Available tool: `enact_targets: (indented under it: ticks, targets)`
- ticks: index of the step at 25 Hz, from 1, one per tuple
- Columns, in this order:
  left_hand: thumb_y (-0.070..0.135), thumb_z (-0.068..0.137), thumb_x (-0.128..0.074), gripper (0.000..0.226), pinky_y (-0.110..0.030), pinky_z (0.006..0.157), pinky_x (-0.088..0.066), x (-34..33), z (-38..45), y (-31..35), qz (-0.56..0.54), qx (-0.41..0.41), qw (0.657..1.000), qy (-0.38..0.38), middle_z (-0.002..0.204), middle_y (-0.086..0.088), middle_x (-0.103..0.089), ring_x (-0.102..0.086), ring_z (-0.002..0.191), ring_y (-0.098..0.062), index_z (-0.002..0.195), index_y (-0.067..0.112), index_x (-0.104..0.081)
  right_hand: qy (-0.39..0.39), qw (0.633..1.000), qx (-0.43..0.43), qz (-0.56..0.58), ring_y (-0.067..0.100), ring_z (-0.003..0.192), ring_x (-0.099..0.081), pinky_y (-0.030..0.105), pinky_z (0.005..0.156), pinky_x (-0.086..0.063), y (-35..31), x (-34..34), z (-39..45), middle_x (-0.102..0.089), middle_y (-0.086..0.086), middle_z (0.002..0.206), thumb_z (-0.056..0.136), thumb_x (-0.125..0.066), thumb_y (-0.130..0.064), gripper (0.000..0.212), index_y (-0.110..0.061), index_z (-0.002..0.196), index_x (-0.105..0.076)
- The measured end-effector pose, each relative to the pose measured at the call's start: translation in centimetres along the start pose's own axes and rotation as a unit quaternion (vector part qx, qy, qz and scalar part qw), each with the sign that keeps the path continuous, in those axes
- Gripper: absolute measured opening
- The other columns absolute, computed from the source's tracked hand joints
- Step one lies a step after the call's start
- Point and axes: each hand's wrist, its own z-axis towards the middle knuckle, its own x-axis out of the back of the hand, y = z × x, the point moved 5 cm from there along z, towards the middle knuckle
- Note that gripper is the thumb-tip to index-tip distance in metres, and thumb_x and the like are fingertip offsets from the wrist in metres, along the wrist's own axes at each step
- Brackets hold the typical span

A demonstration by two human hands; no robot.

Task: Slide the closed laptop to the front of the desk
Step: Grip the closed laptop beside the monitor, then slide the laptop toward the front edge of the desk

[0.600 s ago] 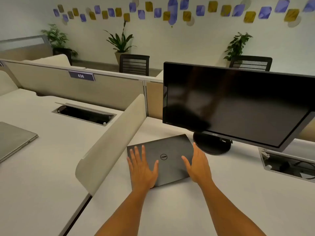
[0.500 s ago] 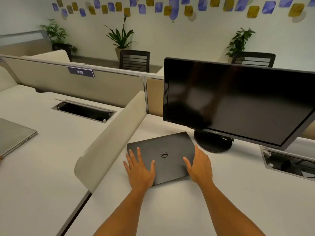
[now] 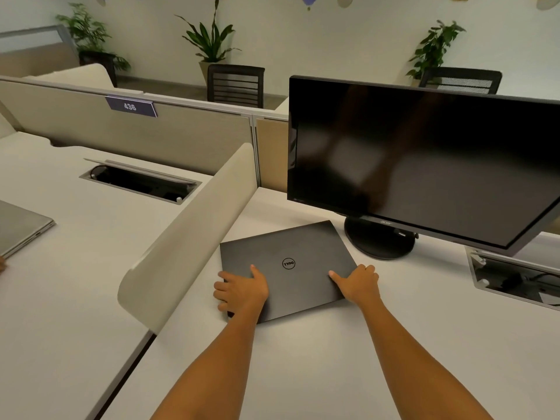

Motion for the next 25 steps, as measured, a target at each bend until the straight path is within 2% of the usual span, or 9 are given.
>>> enact_targets:
  ticks: [3, 5, 7, 10, 14, 17, 20, 23, 25]
  targets:
    - [0.064, 0.091, -0.053, 0.090, -0.052, 0.108, -0.038, 0.6, 2.0, -0.7, -0.067, 0.077, 0.995, -0.013, 0.148, -0.018, -0.034, -0.037, 0.134, -0.038, 0.151, 0.006, -0.021, -0.029, 0.999, -0.019, 0.025, 0.035, 0.134, -0.042, 0.042, 0.107, -0.040, 0.6, 0.0, 0.9, -0.041, 0.019, 0.145, 0.079, -0.060, -0.075, 0.102, 0.001, 0.144, -0.040]
    - [0.063, 0.086, -0.061, 0.091, -0.053, 0.108, -0.041, 1.1, 3.6, -1.9, -0.143, 0.144, 0.979, -0.032, 0.144, -0.019, -0.040, -0.043, 0.129, -0.039, 0.148, 0.006, -0.027, -0.054, 0.995, -0.038, 0.069, 0.037, 0.135, -0.043, 0.044, 0.108, -0.039, 1.2, -0.4, 1.4, -0.043, 0.020, 0.147, 0.079, -0.061, -0.073, 0.102, 0.002, 0.145, -0.039]
    - [0.062, 0.079, -0.069, 0.092, -0.052, 0.102, -0.046, 1.6, 4.8, -2.9, -0.190, 0.167, 0.965, -0.073, 0.137, -0.018, -0.046, -0.049, 0.120, -0.039, 0.145, 0.007, -0.033, -0.085, 0.990, -0.045, 0.101, 0.038, 0.133, -0.046, 0.045, 0.108, -0.041, 2.1, -1.0, 1.5, -0.043, 0.021, 0.148, 0.082, -0.061, -0.070, 0.099, 0.003, 0.146, -0.039]
    - [0.060, 0.065, -0.084, 0.106, -0.048, 0.087, -0.046, 1.9, 5.3, -3.6, -0.171, 0.121, 0.968, -0.138, 0.130, -0.017, -0.052, -0.054, 0.113, -0.038, 0.144, 0.007, -0.037, -0.127, 0.981, -0.032, 0.141, 0.037, 0.131, -0.050, 0.044, 0.105, -0.042, 3.4, -1.5, 0.8, -0.047, 0.018, 0.147, 0.083, -0.060, -0.068, 0.094, -0.001, 0.146, -0.043]
    - [0.054, 0.054, -0.095, 0.109, -0.052, 0.101, -0.047, 1.8, 4.7, -4.0, -0.144, 0.068, 0.967, -0.198, 0.136, -0.016, -0.053, -0.054, 0.119, -0.038, 0.139, 0.006, -0.046, -0.131, 0.959, 0.002, 0.250, 0.027, 0.107, -0.059, 0.036, 0.092, -0.047, 5.1, -1.3, -1.7, -0.064, 0.006, 0.126, 0.087, -0.064, -0.059, 0.070, -0.011, 0.137, -0.056]
    - [0.053, 0.054, -0.096, 0.106, -0.049, 0.096, -0.048, 1.9, 3.5, -4.6, -0.146, 0.059, 0.965, -0.207, 0.133, -0.015, -0.054, -0.054, 0.116, -0.036, 0.136, 0.007, -0.049, -0.106, 0.951, 0.017, 0.290, 0.023, 0.099, -0.061, 0.032, 0.085, -0.046, 6.6, -1.0, -4.0, -0.065, -0.001, 0.110, 0.088, -0.064, -0.058, 0.058, -0.017, 0.128, -0.062]
    - [0.052, 0.054, -0.096, 0.103, -0.047, 0.087, -0.046, 1.7, 1.9, -5.5, -0.144, 0.048, 0.964, -0.217, 0.131, -0.015, -0.055, -0.054, 0.111, -0.035, 0.134, 0.006, -0.050, -0.084, 0.948, 0.012, 0.308, 0.020, 0.096, -0.064, 0.031, 0.083, -0.049, 8.5, -0.7, -6.5, -0.069, -0.001, 0.110, 0.087, -0.064, -0.059, 0.049, -0.021, 0.116, -0.064]
    - [0.049, 0.055, -0.097, 0.099, -0.047, 0.090, -0.046, 1.6, 0.2, -5.9, -0.146, 0.031, 0.959, -0.240, 0.128, -0.014, -0.056, -0.053, 0.111, -0.035, 0.131, 0.006, -0.050, -0.035, 0.943, 0.012, 0.331, 0.017, 0.093, -0.065, 0.027, 0.073, -0.049, 10.7, -0.4, -9.2, -0.071, 0.001, 0.108, 0.088, -0.065, -0.055, 0.044, -0.018, 0.112, -0.067]
    - [0.047, 0.056, -0.097, 0.096, -0.045, 0.088, -0.045, 1.5, -0.5, -6.0, -0.144, 0.010, 0.953, -0.265, 0.125, -0.013, -0.056, -0.053, 0.108, -0.033, 0.129, 0.006, -0.050, 0.001, 0.935, 0.011, 0.354, 0.018, 0.094, -0.066, 0.026, 0.072, -0.049, 12.1, -0.4, -11.0, -0.071, 0.001, 0.108, 0.089, -0.066, -0.051, 0.043, -0.017, 0.115, -0.067]
